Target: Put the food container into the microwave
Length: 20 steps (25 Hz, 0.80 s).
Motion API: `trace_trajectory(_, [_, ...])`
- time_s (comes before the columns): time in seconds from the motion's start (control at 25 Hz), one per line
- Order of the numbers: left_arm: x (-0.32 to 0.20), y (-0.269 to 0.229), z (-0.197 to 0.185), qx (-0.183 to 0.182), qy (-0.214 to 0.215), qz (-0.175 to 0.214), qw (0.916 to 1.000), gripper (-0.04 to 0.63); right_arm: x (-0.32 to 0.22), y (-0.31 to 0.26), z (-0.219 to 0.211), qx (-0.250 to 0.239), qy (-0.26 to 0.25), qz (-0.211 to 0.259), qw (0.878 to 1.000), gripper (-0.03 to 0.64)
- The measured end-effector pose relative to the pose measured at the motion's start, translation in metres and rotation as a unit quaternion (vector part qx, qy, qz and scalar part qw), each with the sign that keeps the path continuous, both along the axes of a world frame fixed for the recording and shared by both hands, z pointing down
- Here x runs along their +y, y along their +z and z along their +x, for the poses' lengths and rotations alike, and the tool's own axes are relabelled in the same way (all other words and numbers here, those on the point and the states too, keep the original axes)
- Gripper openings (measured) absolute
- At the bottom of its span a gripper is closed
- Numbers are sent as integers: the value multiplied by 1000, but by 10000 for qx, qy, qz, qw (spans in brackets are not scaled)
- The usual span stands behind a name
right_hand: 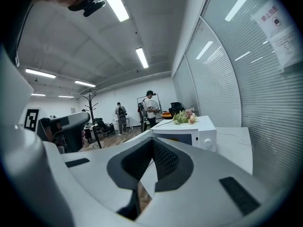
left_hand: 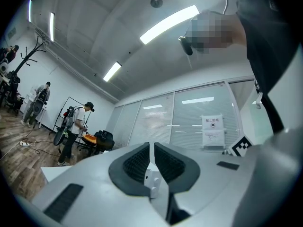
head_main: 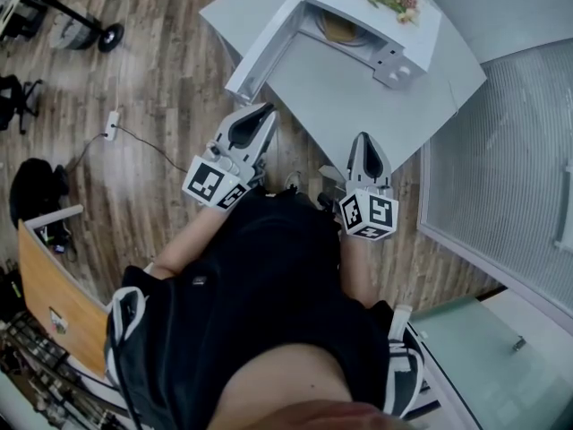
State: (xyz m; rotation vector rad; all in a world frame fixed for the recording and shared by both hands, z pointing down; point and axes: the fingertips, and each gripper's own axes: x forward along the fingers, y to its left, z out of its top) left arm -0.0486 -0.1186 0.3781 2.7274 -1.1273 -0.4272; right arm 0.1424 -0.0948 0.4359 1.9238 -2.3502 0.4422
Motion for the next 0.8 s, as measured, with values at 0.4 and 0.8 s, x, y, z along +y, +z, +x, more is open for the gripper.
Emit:
trace_trajectory(0.4, [6, -3, -9, -12, 23, 51, 10000, 49, 5, -1, -8, 13, 14, 1, 10000, 23])
trace_trajectory(0.8, [6, -5, -16, -6, 36, 59, 10000, 49, 5, -1, -13, -24, 15, 5, 10000, 23])
